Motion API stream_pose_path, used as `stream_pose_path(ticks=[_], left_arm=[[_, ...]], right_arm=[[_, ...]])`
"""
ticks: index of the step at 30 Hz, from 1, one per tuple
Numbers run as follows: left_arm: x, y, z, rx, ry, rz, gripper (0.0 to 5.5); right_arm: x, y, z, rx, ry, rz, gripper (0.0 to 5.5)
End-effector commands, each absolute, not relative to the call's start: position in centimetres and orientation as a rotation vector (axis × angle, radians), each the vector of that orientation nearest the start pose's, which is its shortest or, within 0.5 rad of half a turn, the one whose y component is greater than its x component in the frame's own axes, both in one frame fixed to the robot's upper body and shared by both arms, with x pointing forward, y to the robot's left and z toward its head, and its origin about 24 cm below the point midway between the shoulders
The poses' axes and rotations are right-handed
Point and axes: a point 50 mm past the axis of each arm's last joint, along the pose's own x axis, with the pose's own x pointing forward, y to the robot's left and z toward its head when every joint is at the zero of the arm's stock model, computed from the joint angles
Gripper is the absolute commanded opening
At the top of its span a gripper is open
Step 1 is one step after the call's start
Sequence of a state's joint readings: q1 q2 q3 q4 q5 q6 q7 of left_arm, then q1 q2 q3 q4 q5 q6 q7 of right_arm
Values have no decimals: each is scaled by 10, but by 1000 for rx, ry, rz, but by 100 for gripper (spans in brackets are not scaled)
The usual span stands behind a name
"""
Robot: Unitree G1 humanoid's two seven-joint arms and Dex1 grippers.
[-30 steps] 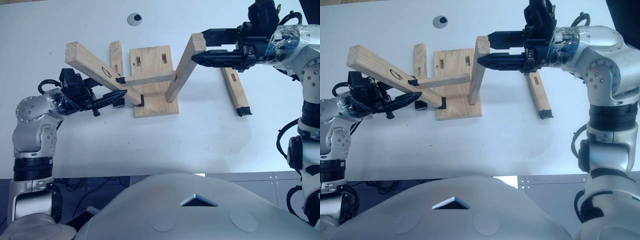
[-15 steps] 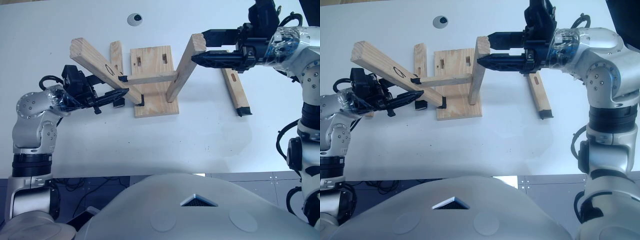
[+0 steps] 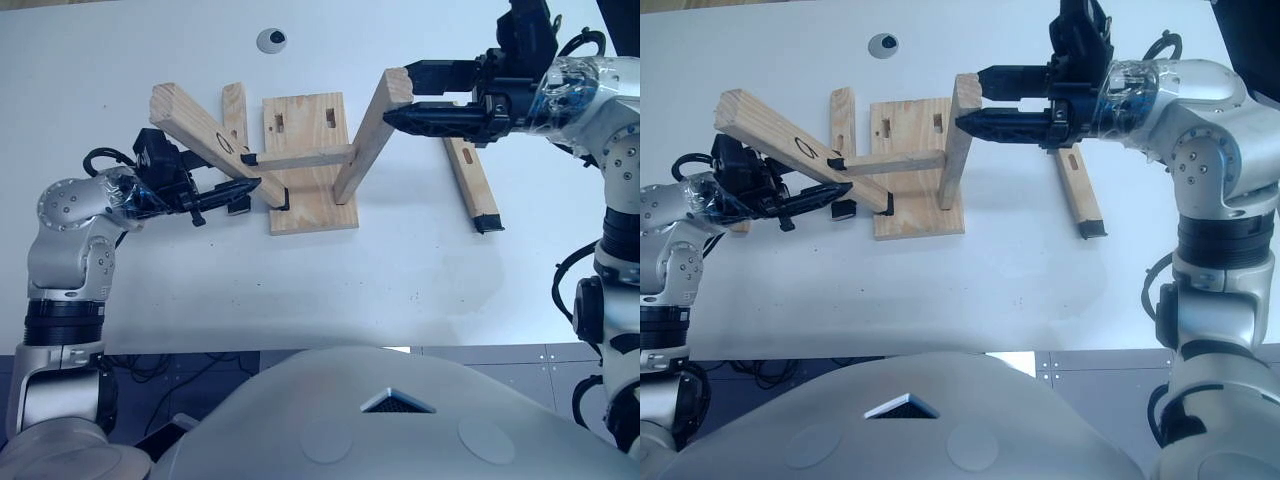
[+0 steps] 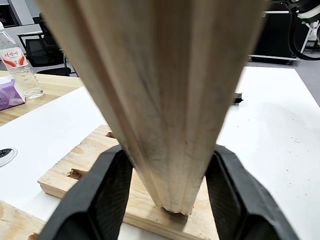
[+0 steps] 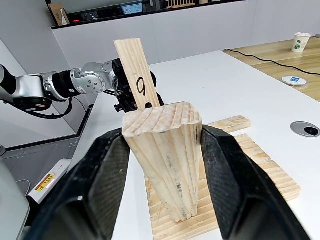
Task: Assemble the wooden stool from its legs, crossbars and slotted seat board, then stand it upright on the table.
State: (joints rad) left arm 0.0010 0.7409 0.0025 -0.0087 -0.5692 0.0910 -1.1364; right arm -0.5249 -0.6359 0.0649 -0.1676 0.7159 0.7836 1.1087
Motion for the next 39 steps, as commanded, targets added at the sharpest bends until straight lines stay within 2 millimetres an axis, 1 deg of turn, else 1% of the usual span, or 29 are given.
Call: stream_pose_path(ticks=[1,12,26,30,34,35,36,38,39], left_arm=[[207,243,42,87,450,-1058,209],[205,246,42,57,444,-1035,209],[208,248,43,50,447,-1030,209],[208,247,46,46,427,-1033,209],[210,250,50,44,392,-1002,209],[210,251,51,46,388,-995,246],[211,251,51,45,384,-996,253],[212,250,53,42,378,-1000,292],[212,250,53,41,375,-1000,296]], right_arm=[[272,-144,179,51,199,1447,216],[274,-147,174,51,215,1433,216],[270,-147,175,60,214,1464,215],[270,-147,175,57,211,1460,215],[271,-147,175,54,210,1457,215],[271,-147,174,54,210,1456,215],[271,-147,174,54,210,1453,215],[271,-148,174,53,209,1450,215],[271,-148,174,53,209,1450,215]])
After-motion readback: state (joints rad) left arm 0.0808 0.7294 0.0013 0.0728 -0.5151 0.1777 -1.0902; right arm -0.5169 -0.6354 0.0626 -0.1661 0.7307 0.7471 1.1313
